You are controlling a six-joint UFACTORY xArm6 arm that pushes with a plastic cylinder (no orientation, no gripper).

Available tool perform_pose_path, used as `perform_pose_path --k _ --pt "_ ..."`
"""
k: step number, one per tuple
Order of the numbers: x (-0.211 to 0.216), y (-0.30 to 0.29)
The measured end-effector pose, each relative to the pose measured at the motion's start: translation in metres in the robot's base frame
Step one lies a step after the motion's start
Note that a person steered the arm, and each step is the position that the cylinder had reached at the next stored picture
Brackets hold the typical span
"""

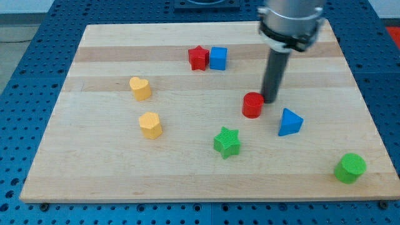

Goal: Push green star diagonally above green circle

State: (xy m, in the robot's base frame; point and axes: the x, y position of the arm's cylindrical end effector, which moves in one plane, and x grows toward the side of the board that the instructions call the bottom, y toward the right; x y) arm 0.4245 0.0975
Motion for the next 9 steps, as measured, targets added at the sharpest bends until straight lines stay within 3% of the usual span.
perform_pose_path --k 2,4,5,6,9 --pt "0.058 -0.053" --pt "0.051 -0.129" --pt "0.104 -0.121" --pt "0.127 -0.119" --pt "0.123 -0.067"
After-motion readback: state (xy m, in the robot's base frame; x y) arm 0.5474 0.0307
